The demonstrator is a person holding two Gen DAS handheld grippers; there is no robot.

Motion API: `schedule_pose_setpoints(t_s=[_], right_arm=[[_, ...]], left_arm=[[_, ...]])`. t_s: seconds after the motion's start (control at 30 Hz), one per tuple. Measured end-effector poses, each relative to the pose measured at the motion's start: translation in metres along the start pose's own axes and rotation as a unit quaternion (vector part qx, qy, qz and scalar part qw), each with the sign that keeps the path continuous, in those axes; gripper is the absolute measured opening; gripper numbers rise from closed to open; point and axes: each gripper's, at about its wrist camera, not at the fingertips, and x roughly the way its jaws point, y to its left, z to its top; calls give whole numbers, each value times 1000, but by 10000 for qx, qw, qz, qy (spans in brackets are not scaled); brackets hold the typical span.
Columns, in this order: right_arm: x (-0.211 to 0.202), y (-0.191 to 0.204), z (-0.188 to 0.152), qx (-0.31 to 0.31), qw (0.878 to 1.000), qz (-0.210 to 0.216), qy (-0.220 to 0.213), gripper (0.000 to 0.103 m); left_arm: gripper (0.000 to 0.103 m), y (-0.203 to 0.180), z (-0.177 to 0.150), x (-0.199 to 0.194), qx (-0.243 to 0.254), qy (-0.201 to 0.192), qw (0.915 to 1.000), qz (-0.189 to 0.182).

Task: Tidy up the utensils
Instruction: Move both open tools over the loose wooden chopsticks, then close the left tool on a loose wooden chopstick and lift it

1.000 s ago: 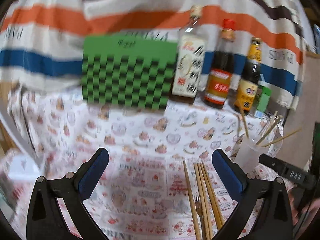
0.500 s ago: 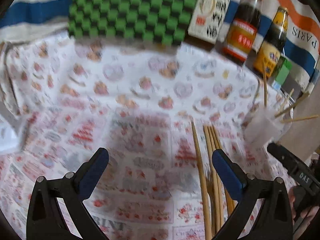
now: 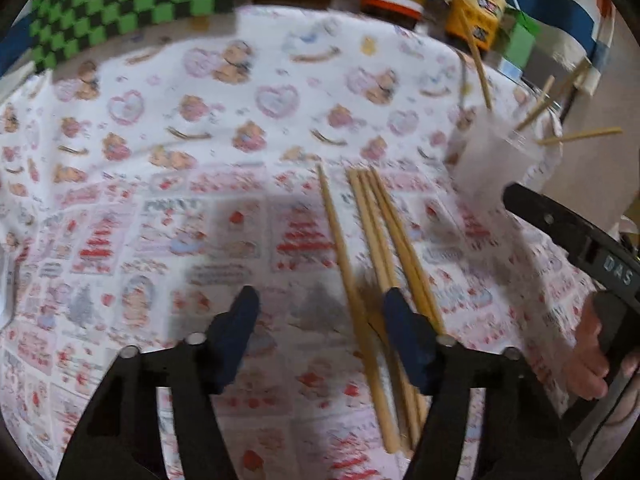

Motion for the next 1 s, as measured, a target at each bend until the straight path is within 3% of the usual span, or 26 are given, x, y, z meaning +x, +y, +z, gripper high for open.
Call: schedule_pose_setpoints(t_s=[0.13, 0.3, 0.47, 0.63, 0.9, 1.0], right_arm=[[0, -1, 0, -2, 10000, -31, 9, 86], [0, 1, 0, -62, 9999, -96, -28, 86], [0, 1, 0, -69, 9999, -112, -33, 86], [0, 0, 0, -82, 9999, -122, -33, 86], [0, 0, 1, -78, 9999, -146, -49, 86], [0, 0, 1, -79, 9998, -153, -66, 86]], left_arm=[[47, -6, -3, 5, 62, 164, 9998, -66], [42, -14, -8, 11, 222, 329, 9992, 100], [22, -15, -8, 8, 271, 250, 9989, 295], [21, -19, -9, 8, 410, 215, 9976, 515], [21, -13, -7, 13, 279, 308, 9983, 403], [10, -12, -7, 13, 239, 286, 9984, 434]])
